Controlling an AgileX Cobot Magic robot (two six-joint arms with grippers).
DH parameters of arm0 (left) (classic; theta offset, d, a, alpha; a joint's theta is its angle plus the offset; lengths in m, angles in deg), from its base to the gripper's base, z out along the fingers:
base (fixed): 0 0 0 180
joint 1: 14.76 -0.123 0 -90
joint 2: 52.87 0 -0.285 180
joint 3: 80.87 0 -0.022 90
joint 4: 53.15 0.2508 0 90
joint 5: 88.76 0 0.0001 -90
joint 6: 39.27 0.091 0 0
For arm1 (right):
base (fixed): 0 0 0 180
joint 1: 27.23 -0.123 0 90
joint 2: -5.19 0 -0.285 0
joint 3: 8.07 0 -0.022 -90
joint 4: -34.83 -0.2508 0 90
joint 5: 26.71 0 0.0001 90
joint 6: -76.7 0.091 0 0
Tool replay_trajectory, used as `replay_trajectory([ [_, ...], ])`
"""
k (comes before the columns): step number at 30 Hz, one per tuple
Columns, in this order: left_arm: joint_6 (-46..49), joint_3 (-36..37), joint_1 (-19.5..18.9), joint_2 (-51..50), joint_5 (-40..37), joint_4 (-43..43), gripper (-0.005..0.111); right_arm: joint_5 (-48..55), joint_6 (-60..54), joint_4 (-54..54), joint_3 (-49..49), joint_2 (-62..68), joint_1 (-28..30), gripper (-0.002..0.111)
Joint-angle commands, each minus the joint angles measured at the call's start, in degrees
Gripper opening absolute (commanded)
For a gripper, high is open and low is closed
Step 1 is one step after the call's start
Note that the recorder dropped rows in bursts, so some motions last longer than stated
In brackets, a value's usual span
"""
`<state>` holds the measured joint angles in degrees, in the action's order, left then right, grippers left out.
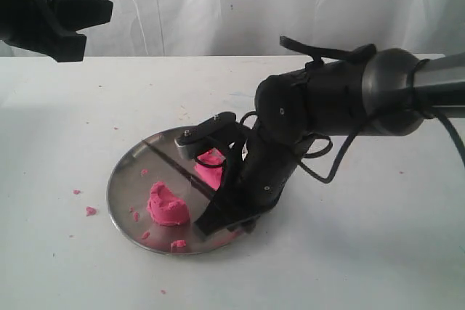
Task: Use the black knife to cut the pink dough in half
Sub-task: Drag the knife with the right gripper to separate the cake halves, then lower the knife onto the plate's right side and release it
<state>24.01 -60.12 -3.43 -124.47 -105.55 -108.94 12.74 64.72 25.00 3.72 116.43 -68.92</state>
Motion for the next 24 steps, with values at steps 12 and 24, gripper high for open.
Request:
replay_trajectory([
  [12,-1.02,-0.08,0.09,0.36,-1.01,-0.75,0.0,-5.01,25.29,29.4,-0.07,-3.36,6.27,0.0],
  [24,-1.01,-0.08,0.09,0.36,-0.84,-0.75,0.0,-5.97,14.6,18.52,0.21,1.72,6.31,0.0],
])
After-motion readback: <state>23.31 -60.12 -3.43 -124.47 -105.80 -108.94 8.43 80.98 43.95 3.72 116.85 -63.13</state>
